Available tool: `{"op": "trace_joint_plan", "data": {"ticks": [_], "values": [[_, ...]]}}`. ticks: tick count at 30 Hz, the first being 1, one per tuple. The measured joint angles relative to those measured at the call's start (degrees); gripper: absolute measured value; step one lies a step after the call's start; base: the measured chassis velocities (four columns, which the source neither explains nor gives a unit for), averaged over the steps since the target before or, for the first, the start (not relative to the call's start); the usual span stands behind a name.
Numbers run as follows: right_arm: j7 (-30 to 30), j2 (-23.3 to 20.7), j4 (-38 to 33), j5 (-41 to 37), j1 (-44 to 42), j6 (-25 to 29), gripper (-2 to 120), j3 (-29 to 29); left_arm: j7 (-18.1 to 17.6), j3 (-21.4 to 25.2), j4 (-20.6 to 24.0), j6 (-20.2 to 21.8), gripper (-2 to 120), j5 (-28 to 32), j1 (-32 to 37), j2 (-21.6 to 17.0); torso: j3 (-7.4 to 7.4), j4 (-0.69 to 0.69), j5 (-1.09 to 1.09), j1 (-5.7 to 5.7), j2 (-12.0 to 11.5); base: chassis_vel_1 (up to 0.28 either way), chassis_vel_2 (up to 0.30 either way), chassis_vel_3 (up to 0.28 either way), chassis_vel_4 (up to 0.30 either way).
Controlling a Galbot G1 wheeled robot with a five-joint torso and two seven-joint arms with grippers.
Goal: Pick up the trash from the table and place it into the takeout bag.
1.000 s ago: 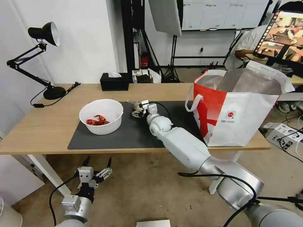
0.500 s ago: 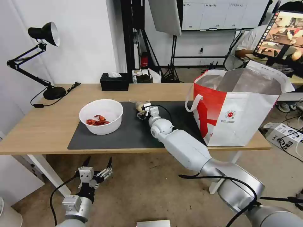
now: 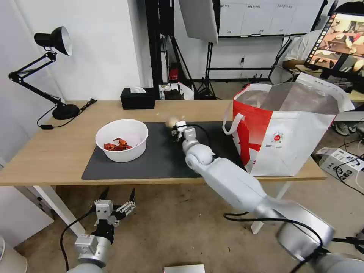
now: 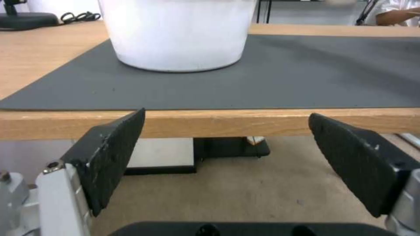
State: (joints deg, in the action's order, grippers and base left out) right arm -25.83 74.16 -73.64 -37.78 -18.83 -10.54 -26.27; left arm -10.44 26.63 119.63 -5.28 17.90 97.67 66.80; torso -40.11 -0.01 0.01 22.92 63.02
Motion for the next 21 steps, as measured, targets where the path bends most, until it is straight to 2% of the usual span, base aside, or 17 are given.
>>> {"op": "trace_joint_plan", "data": {"ticks": [1,2,4,5,8,9,12,13,15,17,18,19,21], "values": [[-3.2,-2.2,-4.8,1.3,-1.5,0.9,7,-0.4,0.0,0.0,0.0,0.0,100,-0.1,0.1,0.3,0.00,0.00,0.00,0.00,0.0,0.000,0.000,0.000,0.000],[-3.2,-2.2,-4.8,1.3,-1.5,0.9,7,-0.4,0.0,0.0,0.0,0.0,100,-0.1,0.1,0.3,0.00,0.00,0.00,0.00,0.0,0.000,0.000,0.000,0.000],[-8.2,-7.0,-15.1,4.0,-5.8,2.0,7,0.5,0.0,-0.4,0.4,-0.1,100,-0.5,0.6,0.7,0.00,0.01,0.01,0.00,0.0,0.000,0.000,0.000,0.000],[-8.2,-7.0,-15.1,4.0,-5.8,2.0,7,0.5,0.0,-0.4,0.4,-0.1,100,-0.5,0.6,0.7,0.00,0.01,0.01,0.00,0.0,0.000,0.000,0.000,0.000],[-9.3,-10.9,-23.9,5.4,-10.1,2.2,7,4.3,0.0,-0.3,1.0,-0.1,100,-1.0,1.3,0.8,0.00,0.01,0.01,0.00,0.0,0.000,0.000,0.000,0.000],[-9.3,-10.9,-23.9,5.4,-10.1,2.2,7,4.3,0.0,-0.3,1.0,-0.1,100,-1.0,1.3,0.8,0.00,0.01,0.01,0.00,0.0,0.000,0.000,0.000,0.000],[-9.3,-14.9,-31.6,6.0,-13.9,2.1,7,9.3,0.0,-0.1,1.6,-0.1,100,-1.8,2.1,0.9,0.01,0.02,-0.01,-0.01,0.0,0.000,0.000,0.000,0.000],[-9.3,-14.9,-31.6,6.0,-13.9,2.1,7,9.3,0.0,-0.1,1.6,-0.1,100,-1.8,2.1,0.9,0.01,0.02,-0.01,-0.01,0.0,0.000,0.000,0.000,0.000],[-9.4,-18.0,-35.9,6.0,-16.1,1.9,7,12.7,0.0,-0.1,1.9,-0.1,100,-2.4,2.6,1.2,0.00,0.01,0.02,-0.01,0.0,0.000,0.000,0.000,0.000],[-9.4,-18.9,-37.0,6.0,-16.6,1.9,7,13.7,0.0,-0.1,2.1,-0.1,100,-2.5,2.7,1.2,0.01,0.00,0.01,-0.01,0.0,0.000,0.000,0.000,0.000],[-9.9,-21.9,-40.3,5.7,-17.9,1.6,7,17.1,0.0,-0.1,2.5,-0.1,100,-2.9,3.0,1.4,0.01,0.00,0.01,-0.01,0.0,0.000,0.000,0.000,0.000],[-9.9,-21.9,-40.3,5.7,-17.9,1.6,7,17.1,0.0,-0.1,2.5,-0.1,100,-2.9,3.0,1.4,0.01,0.00,0.01,-0.01,0.0,0.000,0.000,0.000,0.000],[-11.7,-25.4,-43.8,3.9,-18.5,0.6,7,20.7,0.0,-0.1,2.7,-0.1,100,-3.2,3.3,1.5,0.01,0.00,0.01,-0.01,0.0,0.000,0.000,0.000,0.000]]}}
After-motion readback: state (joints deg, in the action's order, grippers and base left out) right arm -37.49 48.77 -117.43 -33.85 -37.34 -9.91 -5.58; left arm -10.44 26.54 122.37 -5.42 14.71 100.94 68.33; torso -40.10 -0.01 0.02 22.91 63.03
